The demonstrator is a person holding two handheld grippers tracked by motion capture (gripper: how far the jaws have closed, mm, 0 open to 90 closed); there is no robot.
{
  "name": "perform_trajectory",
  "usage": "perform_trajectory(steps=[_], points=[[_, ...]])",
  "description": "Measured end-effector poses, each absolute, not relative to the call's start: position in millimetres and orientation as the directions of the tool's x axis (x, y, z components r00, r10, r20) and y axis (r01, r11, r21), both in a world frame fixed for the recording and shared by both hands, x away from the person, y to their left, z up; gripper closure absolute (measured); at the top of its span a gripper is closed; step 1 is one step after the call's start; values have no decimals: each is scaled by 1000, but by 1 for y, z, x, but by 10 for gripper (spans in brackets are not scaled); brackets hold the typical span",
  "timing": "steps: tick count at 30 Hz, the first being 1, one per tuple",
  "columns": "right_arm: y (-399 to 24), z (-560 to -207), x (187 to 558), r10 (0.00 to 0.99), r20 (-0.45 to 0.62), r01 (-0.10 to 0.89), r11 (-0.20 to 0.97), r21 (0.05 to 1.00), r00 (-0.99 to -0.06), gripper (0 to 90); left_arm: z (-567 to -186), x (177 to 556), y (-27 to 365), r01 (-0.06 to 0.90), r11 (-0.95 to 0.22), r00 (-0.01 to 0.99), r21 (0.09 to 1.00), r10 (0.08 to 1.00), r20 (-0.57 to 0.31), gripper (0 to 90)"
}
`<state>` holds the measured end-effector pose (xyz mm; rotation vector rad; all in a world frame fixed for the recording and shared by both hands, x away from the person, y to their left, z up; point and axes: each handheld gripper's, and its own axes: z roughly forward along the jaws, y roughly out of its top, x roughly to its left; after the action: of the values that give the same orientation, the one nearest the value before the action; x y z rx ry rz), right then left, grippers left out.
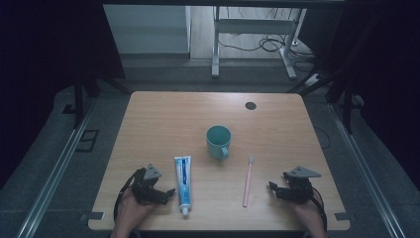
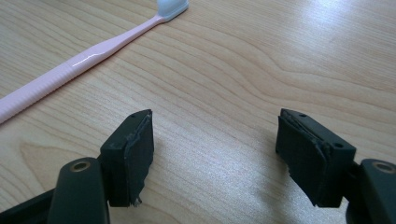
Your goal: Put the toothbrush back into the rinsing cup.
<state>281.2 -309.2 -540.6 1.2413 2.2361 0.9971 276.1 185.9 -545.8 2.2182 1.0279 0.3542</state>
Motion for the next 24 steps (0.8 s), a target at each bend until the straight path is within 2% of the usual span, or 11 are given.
perform_trajectory(steps=[15, 24], points=[[-309, -541, 280, 853, 2, 570, 347, 744, -522, 293, -546, 276, 186, 576, -477, 658, 664, 753, -30, 0], [-312, -539, 280, 857, 40, 587, 317, 745, -514, 324, -546, 277, 187, 575, -478, 659, 664, 752, -29, 0]])
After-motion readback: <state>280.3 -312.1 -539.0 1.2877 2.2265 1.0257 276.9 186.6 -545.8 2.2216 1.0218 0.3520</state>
